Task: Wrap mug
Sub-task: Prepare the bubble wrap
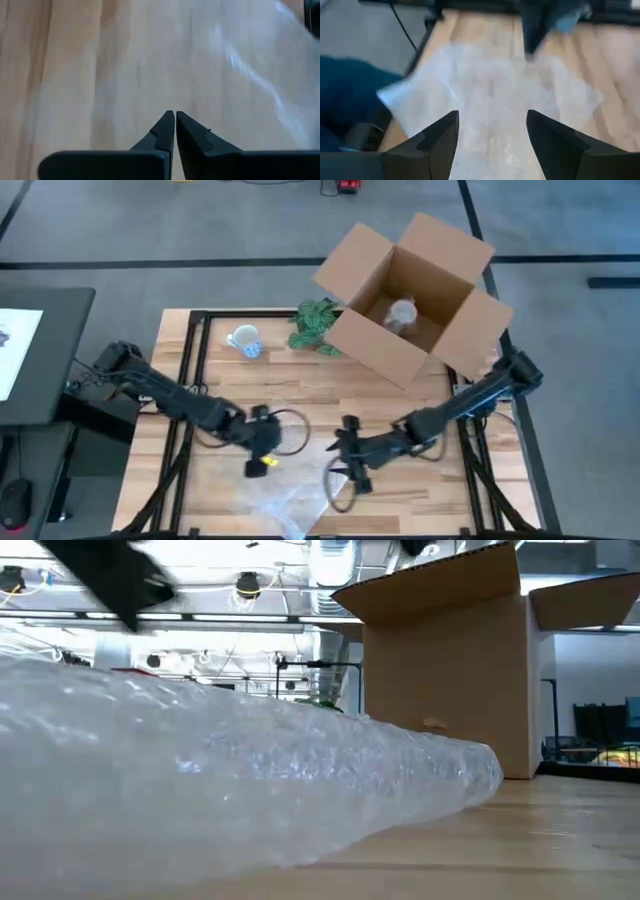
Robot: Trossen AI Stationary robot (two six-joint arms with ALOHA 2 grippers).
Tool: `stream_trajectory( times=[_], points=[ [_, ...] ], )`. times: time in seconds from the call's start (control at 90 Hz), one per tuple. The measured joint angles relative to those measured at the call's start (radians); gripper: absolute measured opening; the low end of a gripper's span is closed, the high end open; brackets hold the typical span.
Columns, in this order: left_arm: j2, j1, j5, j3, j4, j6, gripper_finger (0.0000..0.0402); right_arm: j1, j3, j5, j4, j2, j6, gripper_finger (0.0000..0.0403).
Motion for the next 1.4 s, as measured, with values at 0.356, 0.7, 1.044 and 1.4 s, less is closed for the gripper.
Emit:
stream_trajectory(
  times=[0.356,0.7,1.044,1.4],
  points=[
    [-0.009,-0.357,-0.264,-0.001,-0.174,-0.609,0.0,-0.248,0.35,-0.068,0.018,0.434,-0.116,0.0221],
    [0.044,-0.486,-0.372,-0.001,-0.204,-0.794,0.0,-0.356,0.687,-0.095,-0.074,0.752,-0.125,0.0205],
    [0.064,-0.489,-0.394,-0.001,-0.221,-0.798,0.0,-0.342,0.732,-0.036,-0.164,0.767,-0.16,0.0011],
    [0.078,-0.49,-0.456,-0.001,-0.217,-0.803,0.0,-0.255,0.734,0.257,-0.36,0.486,-0.242,0.0001]
  ],
)
